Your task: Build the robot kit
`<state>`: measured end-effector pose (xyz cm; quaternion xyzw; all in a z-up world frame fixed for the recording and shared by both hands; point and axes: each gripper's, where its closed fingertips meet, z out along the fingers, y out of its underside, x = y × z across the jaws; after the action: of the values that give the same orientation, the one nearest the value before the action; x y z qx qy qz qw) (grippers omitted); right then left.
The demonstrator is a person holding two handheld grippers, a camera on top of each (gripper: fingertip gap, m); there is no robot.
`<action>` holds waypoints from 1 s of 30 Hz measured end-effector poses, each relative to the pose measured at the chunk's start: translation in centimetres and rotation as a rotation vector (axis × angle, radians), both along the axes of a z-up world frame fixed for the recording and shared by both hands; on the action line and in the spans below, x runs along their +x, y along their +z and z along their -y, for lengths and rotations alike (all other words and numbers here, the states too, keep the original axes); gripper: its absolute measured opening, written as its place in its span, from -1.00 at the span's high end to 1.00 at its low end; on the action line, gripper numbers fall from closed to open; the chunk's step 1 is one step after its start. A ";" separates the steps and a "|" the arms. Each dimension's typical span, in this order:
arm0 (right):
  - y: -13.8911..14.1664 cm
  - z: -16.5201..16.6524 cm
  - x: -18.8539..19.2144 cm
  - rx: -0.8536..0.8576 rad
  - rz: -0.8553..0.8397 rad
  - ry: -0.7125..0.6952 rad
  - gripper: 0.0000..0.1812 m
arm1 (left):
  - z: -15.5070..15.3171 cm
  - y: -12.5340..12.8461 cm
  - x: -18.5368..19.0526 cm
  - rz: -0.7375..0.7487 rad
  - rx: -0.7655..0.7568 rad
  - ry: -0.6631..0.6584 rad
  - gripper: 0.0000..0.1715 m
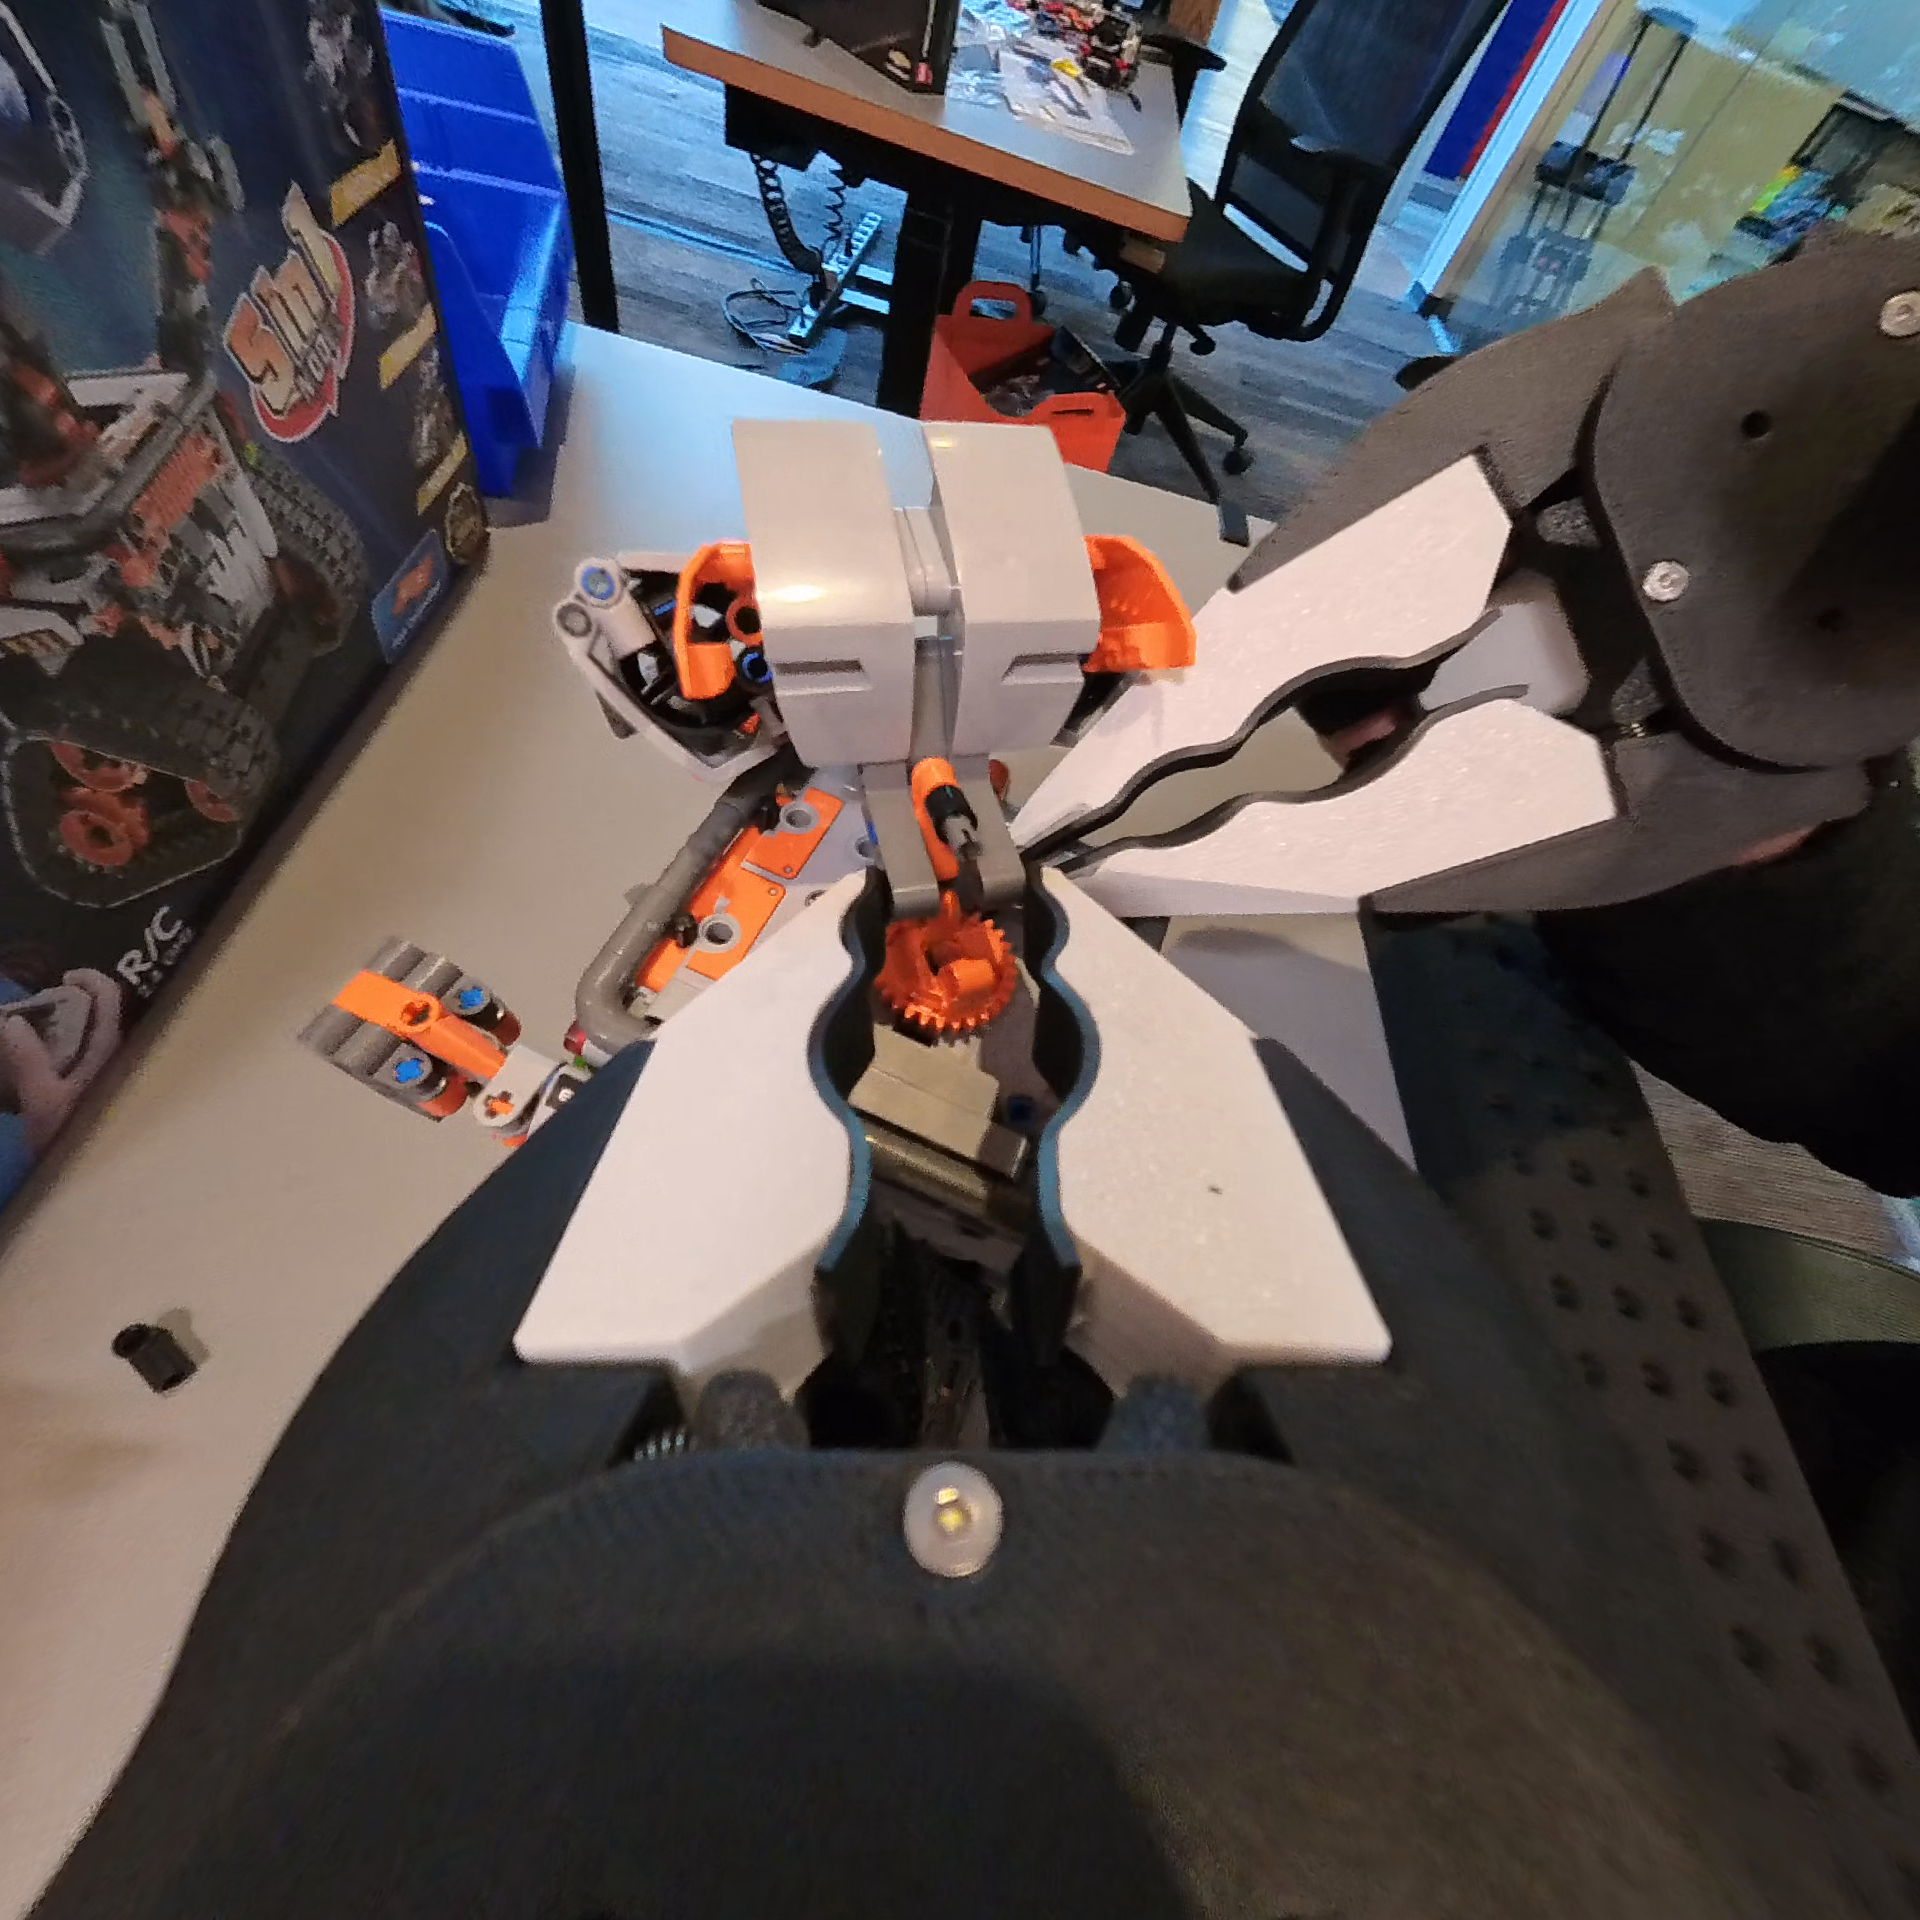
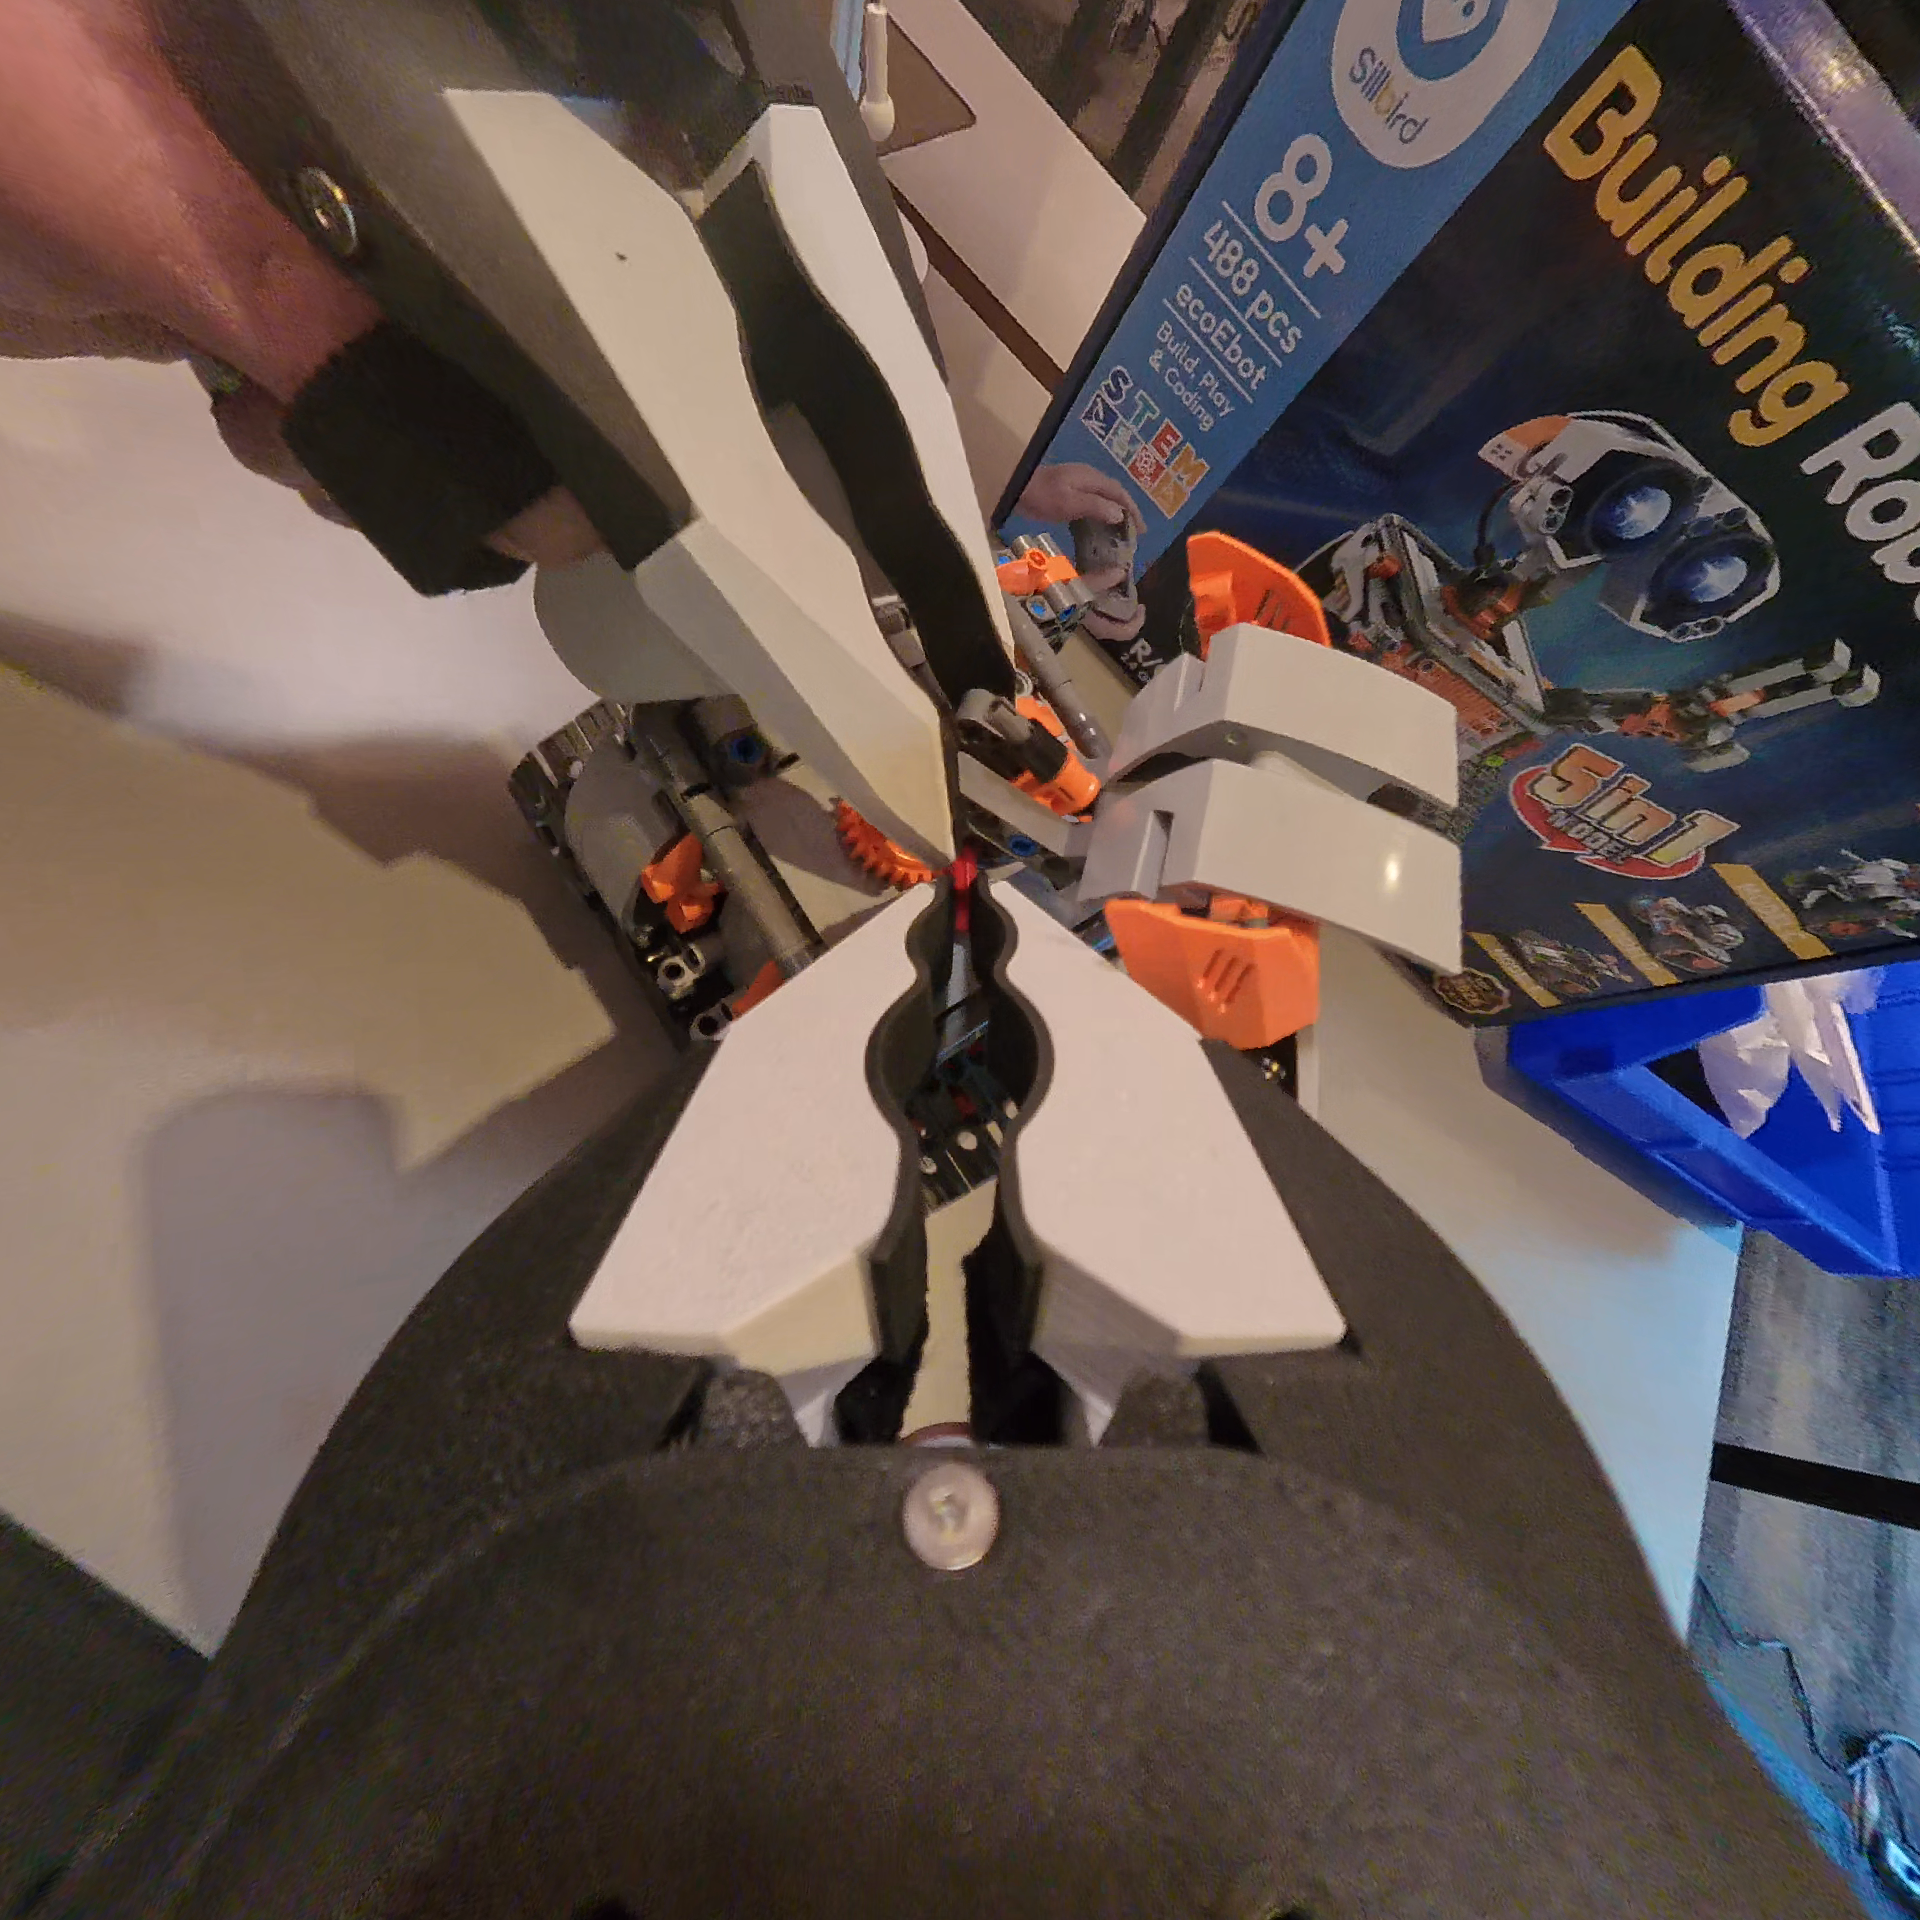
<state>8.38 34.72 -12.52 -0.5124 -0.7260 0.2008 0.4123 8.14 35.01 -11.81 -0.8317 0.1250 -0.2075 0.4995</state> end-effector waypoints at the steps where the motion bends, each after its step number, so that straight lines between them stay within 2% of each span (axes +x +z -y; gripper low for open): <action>1: 0.0 0.0 0.0 -0.003 0.000 0.002 1.00 | 0.0 0.0 0.0 0.011 -0.004 -0.009 0.71; 9: 0.0 -0.2 0.0 -0.004 0.014 -0.005 1.00 | -0.2 0.1 0.0 0.108 -0.034 -0.013 0.71; 22: 0.0 -0.2 -0.1 0.057 0.040 -0.058 1.00 | -0.3 0.0 -0.1 0.059 -0.032 0.084 0.72; 30: 0.0 -0.2 -0.3 -0.097 0.028 -0.068 1.00 | -0.3 0.2 -0.3 0.015 -0.001 0.146 0.72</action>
<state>8.05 34.89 -12.51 -0.5591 -0.7033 0.2145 0.3832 7.86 35.30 -11.64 -0.8374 0.0602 -0.1769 0.5137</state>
